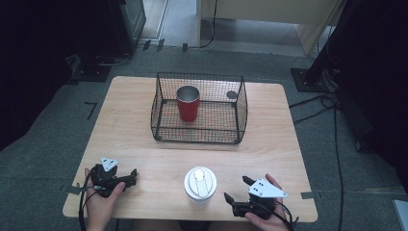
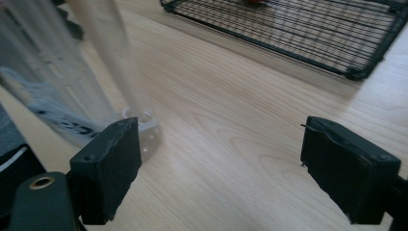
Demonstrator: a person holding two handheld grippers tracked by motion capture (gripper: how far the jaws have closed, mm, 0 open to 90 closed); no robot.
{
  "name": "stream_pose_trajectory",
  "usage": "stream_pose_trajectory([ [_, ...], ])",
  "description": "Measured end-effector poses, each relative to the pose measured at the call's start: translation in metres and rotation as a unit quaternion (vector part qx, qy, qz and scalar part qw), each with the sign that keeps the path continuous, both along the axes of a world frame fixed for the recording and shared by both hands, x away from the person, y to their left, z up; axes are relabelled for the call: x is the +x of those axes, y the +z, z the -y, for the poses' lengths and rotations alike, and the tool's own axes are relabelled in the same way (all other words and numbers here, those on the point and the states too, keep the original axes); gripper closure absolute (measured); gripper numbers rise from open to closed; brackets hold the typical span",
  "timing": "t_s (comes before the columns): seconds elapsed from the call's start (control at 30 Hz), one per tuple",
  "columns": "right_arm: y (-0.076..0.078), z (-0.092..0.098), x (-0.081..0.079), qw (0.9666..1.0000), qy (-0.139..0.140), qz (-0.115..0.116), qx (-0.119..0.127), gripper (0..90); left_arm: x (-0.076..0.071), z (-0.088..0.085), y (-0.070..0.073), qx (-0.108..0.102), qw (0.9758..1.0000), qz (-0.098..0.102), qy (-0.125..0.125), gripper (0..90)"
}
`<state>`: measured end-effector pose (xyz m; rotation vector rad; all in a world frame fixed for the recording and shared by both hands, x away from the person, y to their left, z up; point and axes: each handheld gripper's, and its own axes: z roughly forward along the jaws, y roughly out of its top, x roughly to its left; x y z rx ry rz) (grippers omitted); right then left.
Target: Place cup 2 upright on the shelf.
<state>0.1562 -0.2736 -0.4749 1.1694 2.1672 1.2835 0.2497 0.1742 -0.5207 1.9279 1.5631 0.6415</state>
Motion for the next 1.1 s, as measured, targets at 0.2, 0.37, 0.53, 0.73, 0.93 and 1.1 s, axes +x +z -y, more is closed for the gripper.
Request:
stream_pose_trajectory([
  [0.2, 0.003, -0.016, -0.006, 0.9998, 0.017, 0.01, 0.001, 14.3, 0.0, 0.0, 0.0, 0.0, 1.0, 0.0, -0.001, 0.0],
  [0.37, 0.007, -0.027, -0.009, 0.9991, 0.041, 0.01, 0.005, 14.3, 0.0, 0.0, 0.0, 0.0, 1.0, 0.0, 0.0, 0.0],
  [0.53, 0.01, -0.035, -0.014, 0.9978, 0.065, 0.01, 0.008, 14.3, 0.0, 0.0, 0.0, 0.0, 1.0, 0.0, -0.001, 0.0],
  [0.73, 0.016, -0.045, -0.018, 0.9969, 0.077, 0.017, 0.006, 14.3, 0.0, 0.0, 0.0, 0.0, 1.0, 0.0, 0.0, 0.0],
  [0.93, 0.02, -0.055, -0.015, 0.9975, 0.068, 0.016, 0.004, 14.3, 0.0, 0.0, 0.0, 0.0, 1.0, 0.0, 0.0, 0.0],
  [1.1, 0.021, -0.063, -0.013, 0.9975, 0.069, 0.015, 0.005, 13.1, 0.0, 0.0, 0.0, 0.0, 1.0, 0.0, -0.001, 0.0],
])
